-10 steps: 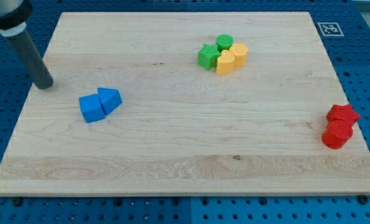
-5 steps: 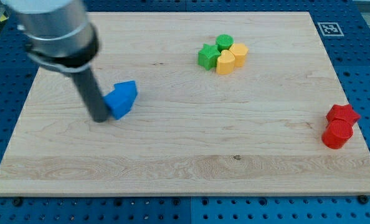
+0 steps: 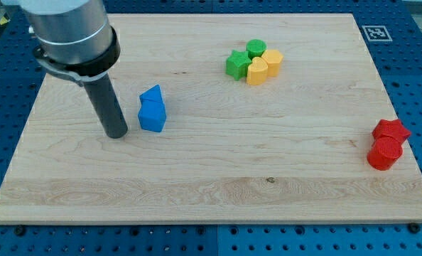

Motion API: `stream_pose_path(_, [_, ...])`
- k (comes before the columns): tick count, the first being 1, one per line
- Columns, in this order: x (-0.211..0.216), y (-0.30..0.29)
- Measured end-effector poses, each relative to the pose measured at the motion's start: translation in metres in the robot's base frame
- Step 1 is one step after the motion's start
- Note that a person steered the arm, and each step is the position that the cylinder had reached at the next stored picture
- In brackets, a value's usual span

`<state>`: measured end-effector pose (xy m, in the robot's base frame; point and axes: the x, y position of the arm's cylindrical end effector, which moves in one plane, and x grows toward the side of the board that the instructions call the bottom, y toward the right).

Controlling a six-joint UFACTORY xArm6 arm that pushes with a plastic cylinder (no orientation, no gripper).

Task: Push the blue cube left to the red circle

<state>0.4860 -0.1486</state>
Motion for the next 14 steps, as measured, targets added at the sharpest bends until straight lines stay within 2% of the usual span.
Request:
stream_pose_path(3, [-0.014,-0.004])
stream_pose_path(4, [-0.020,0.021])
stream_pose_path(6, [0.020,0.136])
stream_pose_path(7, [0.030,0.164])
stream_pose_path(8, [0.031,0.115])
stream_pose_path(9, [0.013,0.097])
stream_pose_path(10, [0.001,0.113])
stream_pose_path(12, [0.019,0.194])
stream_pose_path(13, [0.014,0.160])
stream_pose_path(14, [-0.010,0.138])
